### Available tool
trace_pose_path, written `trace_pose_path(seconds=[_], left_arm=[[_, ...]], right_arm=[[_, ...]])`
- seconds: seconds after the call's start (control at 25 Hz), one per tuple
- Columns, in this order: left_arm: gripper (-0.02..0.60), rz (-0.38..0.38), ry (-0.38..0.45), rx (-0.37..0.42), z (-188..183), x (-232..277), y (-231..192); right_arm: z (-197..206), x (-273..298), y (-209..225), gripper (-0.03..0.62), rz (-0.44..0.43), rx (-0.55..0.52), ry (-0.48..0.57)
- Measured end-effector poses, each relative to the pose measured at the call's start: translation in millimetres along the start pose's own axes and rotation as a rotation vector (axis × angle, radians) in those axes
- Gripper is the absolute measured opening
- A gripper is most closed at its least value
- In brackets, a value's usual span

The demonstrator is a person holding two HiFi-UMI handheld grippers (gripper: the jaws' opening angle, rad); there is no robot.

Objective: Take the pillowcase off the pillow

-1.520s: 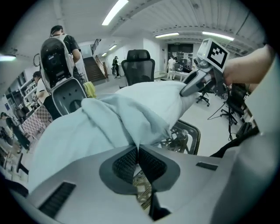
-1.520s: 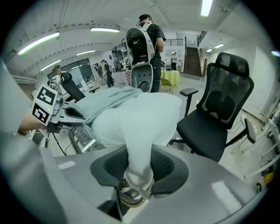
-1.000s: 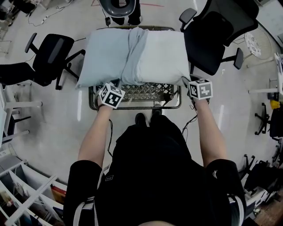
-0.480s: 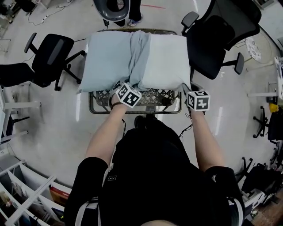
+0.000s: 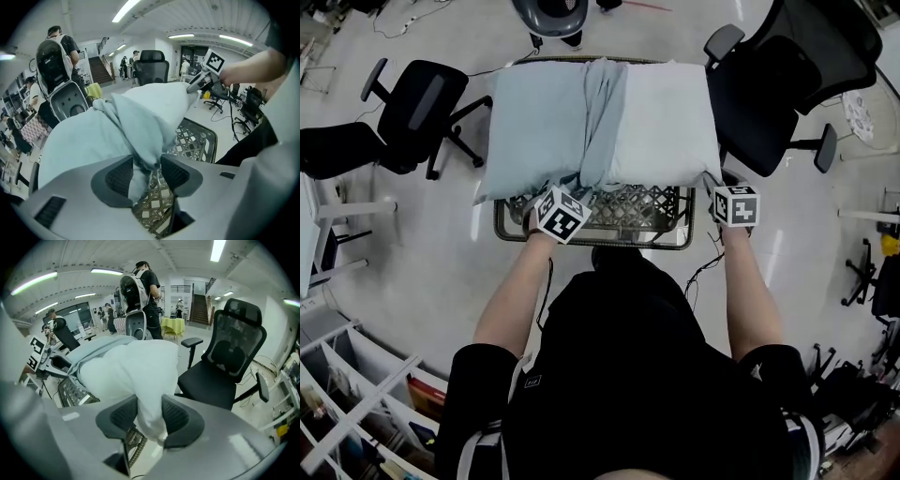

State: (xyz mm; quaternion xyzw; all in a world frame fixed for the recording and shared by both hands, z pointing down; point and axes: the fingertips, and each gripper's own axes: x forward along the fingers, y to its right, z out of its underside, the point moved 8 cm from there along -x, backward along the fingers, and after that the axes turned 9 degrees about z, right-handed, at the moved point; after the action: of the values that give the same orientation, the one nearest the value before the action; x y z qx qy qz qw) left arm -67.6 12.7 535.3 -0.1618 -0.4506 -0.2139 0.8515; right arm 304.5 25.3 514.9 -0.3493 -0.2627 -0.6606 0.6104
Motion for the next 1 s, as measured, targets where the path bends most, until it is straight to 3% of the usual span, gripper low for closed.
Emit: trace_pose_path(seconds=[0.08,0.2,0.32,0.44,0.56,0.64,0.68,0.8,1.0], left_arm=[[0.196,-0.014,0.003,0.005,8,-10,2],[0.199,-0.057,0.017,-0.048,22,-24,-7],[0.199,-0.076,0.017,-0.113,28,-23,-21],[0.199,-0.074,0.004,-0.129,25,-10,-26],[0.196,-0.128,-0.007,-0.131,20,-2,-27],[0.096,-0.177,-0.009,-0.143,22,-1,-31],[0.071,-0.188,-0.017,-0.147,23,-2,-32],[0.008,-0.207,-0.056,-0.137,30,-12,-37],[0.008,-0.212,-0.042,-0.248,60,-37,-52]], right_arm=[[-1,-7,-1,0.197,-0.005,-0.080,-0.001],[-8,-25,-7,0.202,0.006,-0.203,0.066],[-24,-32,-37,0.202,-0.074,-0.318,0.127],[-30,-13,-99,0.256,-0.215,-0.553,0.109],[-20,24,-150,0.307,-0.254,-0.807,0.061],[-9,51,-167,0.333,-0.216,-0.927,0.014],[-5,61,-171,0.327,-0.193,-0.960,-0.007],[-5,66,-169,0.191,-0.161,-0.978,-0.020],[-6,45,-154,0.112,-0.266,-0.976,-0.021]])
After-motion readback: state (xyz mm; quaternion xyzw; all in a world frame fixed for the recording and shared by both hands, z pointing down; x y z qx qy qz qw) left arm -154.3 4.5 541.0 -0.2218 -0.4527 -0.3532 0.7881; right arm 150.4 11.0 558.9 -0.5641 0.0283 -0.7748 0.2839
